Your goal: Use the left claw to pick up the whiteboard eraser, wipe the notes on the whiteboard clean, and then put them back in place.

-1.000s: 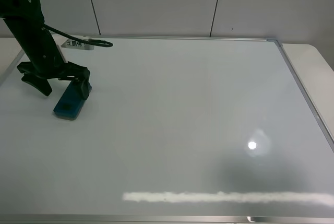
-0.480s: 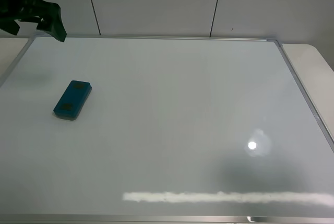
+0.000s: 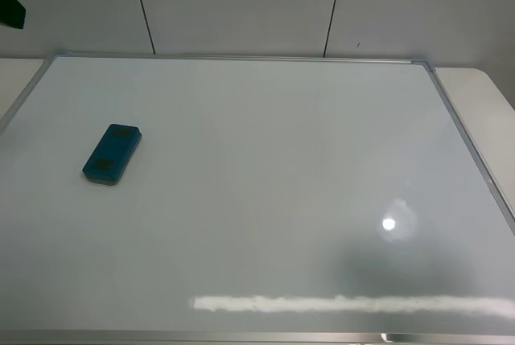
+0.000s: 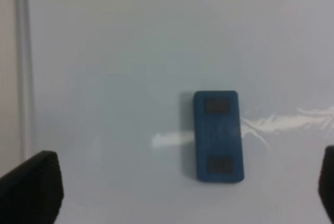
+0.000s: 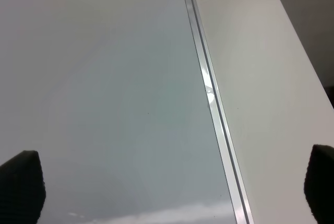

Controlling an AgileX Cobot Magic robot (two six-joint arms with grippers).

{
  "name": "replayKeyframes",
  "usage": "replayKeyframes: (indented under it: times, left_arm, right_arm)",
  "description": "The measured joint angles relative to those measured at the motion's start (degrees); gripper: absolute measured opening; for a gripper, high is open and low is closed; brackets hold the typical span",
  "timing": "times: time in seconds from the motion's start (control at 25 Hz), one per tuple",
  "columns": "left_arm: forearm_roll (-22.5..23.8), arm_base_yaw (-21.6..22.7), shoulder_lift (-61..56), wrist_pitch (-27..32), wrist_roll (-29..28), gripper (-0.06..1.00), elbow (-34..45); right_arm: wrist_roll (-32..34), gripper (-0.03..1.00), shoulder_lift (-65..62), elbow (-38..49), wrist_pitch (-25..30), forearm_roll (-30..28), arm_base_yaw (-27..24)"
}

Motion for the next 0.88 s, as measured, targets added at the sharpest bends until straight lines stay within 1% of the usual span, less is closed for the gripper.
replayKeyframes:
  times: [0.12, 0.28, 0.44, 0.52, 0.6, 0.68, 0.8, 0.88]
  left_arm:
    - [-0.72, 3.04, -7.55, -0.37, -1.65, 0.99, 5.35]
    - [-1.13, 8.87, -18.37, -0.13, -1.94, 0.99, 11.93]
    - [-2.08, 15.31, -29.10, 2.33, -1.19, 0.99, 16.43]
    - [-2.11, 17.60, -33.34, 4.63, 0.00, 0.99, 17.83]
    - [-2.20, 18.12, -36.67, 6.25, 0.31, 0.99, 19.18]
    - [-2.33, 17.71, -39.45, 7.08, 0.36, 0.99, 20.37]
    - [-2.47, 15.62, -42.06, 8.42, 0.42, 0.99, 22.09]
    - [-2.52, 13.21, -43.12, 9.70, 0.36, 0.99, 23.46]
  right_arm:
    - [0.00, 0.99, 0.00, 0.00, 0.00, 0.00, 0.00]
    - [0.00, 0.99, 0.00, 0.00, 0.00, 0.00, 0.00]
    - [0.00, 0.99, 0.00, 0.00, 0.00, 0.00, 0.00]
    - [0.00, 0.99, 0.00, 0.00, 0.00, 0.00, 0.00]
    - [0.00, 0.99, 0.00, 0.00, 0.00, 0.00, 0.00]
    - [0.00, 0.99, 0.00, 0.00, 0.00, 0.00, 0.00]
    - [0.00, 0.99, 0.00, 0.00, 0.00, 0.00, 0.00]
    - [0.00, 0.99, 0.00, 0.00, 0.00, 0.00, 0.00]
